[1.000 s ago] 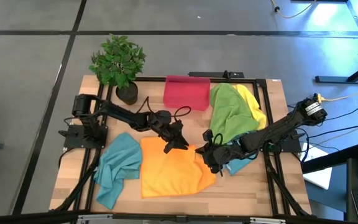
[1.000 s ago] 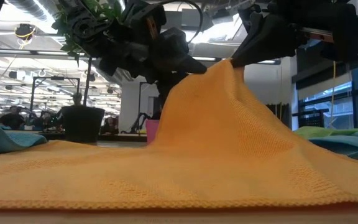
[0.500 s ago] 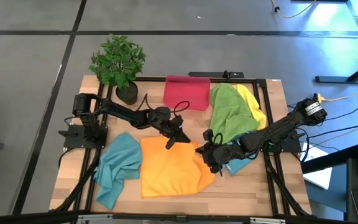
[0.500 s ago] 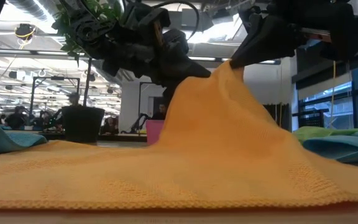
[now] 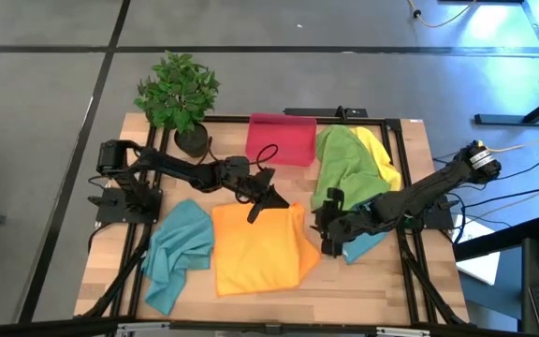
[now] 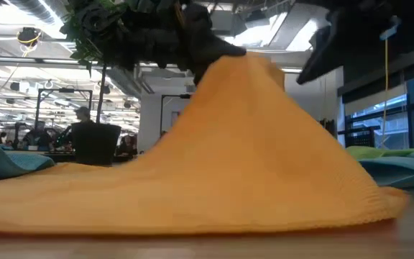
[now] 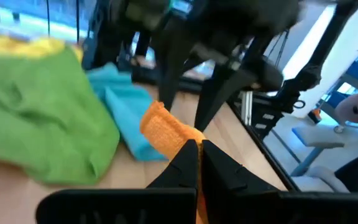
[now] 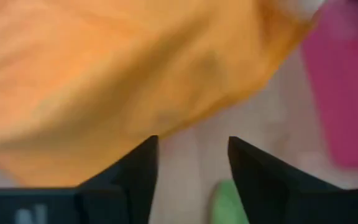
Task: Roll microfiber towels into tight, uniform cylinder then place into a basket
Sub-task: Fold the orange towel
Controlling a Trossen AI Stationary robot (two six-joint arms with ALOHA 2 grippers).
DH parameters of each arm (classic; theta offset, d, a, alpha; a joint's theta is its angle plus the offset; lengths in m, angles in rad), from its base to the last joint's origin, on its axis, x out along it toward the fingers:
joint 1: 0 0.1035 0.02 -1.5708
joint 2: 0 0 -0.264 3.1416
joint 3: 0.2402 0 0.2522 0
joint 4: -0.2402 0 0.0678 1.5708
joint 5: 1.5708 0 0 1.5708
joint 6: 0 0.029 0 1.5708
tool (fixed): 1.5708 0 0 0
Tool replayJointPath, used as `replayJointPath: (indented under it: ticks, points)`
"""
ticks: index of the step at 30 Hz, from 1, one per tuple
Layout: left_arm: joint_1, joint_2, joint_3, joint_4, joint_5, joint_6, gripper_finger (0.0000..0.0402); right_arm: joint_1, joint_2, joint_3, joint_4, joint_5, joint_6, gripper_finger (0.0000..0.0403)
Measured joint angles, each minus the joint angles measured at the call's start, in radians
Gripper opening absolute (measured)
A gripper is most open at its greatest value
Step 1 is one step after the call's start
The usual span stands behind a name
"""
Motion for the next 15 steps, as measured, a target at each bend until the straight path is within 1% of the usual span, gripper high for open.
replayJointPath:
  ticks: [2,6,11,13,15]
  points:
    - [-0.008,-0.020,0.000,-0.002,-0.009,0.027,0.0000,0.001,0.001,-0.027,0.016,-0.045,0.058,0.0228]
    - [-0.019,-0.054,0.000,-0.011,-0.009,0.071,0.0000,0.001,0.016,-0.132,0.173,-0.145,0.109,0.0251]
    - [-0.022,-0.075,0.000,-0.045,-0.012,0.085,0.0000,-0.023,0.009,-0.267,0.405,-0.227,0.118,0.0254]
    - [-0.022,-0.076,0.000,-0.046,-0.012,0.086,0.0000,-0.048,0.009,-0.314,0.498,-0.246,0.116,0.0251]
    - [-0.022,-0.075,0.000,-0.050,-0.012,0.089,0.0000,-0.083,0.009,-0.355,0.552,-0.265,0.115,0.0250]
